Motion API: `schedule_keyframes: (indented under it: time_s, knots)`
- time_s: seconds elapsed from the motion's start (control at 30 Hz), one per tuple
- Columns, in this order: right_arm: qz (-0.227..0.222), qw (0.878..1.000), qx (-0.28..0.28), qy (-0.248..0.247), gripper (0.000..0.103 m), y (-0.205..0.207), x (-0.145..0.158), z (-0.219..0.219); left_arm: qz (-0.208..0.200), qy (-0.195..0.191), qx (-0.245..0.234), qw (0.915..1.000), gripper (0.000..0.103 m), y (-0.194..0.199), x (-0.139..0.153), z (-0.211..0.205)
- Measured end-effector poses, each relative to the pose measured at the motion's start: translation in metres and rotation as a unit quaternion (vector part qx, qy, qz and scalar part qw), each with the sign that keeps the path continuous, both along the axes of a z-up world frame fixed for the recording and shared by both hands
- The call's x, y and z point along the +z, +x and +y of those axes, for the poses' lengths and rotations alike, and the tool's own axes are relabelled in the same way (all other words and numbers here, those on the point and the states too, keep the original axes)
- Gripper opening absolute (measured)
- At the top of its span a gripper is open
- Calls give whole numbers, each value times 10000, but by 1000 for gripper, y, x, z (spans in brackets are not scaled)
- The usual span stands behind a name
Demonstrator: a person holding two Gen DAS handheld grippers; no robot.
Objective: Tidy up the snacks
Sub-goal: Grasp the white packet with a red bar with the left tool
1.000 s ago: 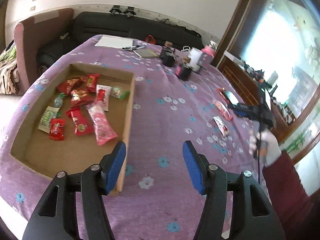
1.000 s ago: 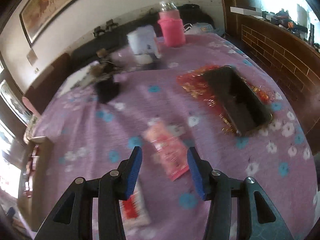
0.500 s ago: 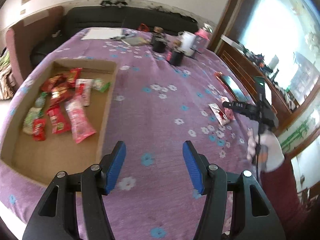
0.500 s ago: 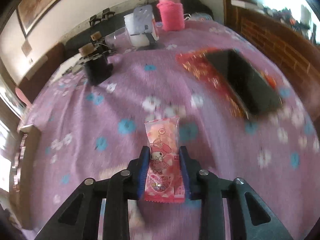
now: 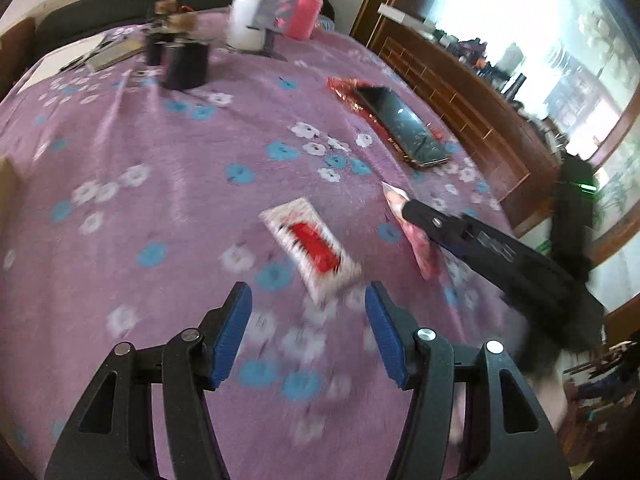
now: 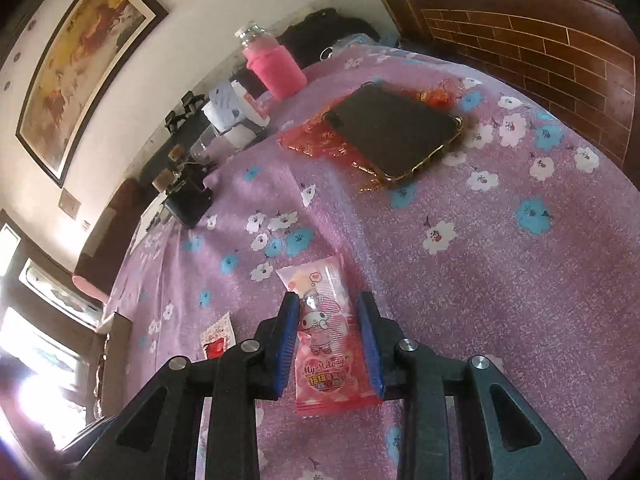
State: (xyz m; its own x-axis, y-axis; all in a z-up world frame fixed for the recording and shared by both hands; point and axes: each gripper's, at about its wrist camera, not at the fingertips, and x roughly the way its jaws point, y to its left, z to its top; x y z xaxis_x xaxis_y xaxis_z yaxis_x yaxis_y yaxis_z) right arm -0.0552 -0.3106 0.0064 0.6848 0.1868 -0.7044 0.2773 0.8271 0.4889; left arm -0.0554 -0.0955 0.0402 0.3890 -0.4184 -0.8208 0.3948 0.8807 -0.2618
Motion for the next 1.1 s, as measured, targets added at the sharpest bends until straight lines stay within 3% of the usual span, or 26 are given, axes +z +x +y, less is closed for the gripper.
schedule_keyframes:
  time_s: [0.17,0.3,0.33,0.37,0.4,0.43,0.7,1.1]
  knots:
    - [35,9999,80,-91,32,3,1,3,-137,404,38,9991,57,14,-15,-26]
    - [63,9998,120,-147,32,4,1,5,-581,1000,-69,9933,56,11,-19,-44]
    - [69,9998,133,-165,32,4,1,6,-649,1091,-80,9919,53,9,-19,-46]
    - [78,9997,147,-181,33,6,1,7,-711,1086,-109,9915,35,6,-19,-47]
    - [87,9996,159,-194,33,6,1,8,-758,1107,-156,9908,27,3,-18,-47]
    - [95,9996,175,-221,34,6,1,9,-734,1124,-167,9908,27,2,-17,-46]
    - [125,9982,281,-521,36,9,2,19,-395,437,60,9982,27,-6,-1,1]
    - [140,9938,423,-1014,42,13,4,34,-430,-405,639,9962,28,-43,31,92]
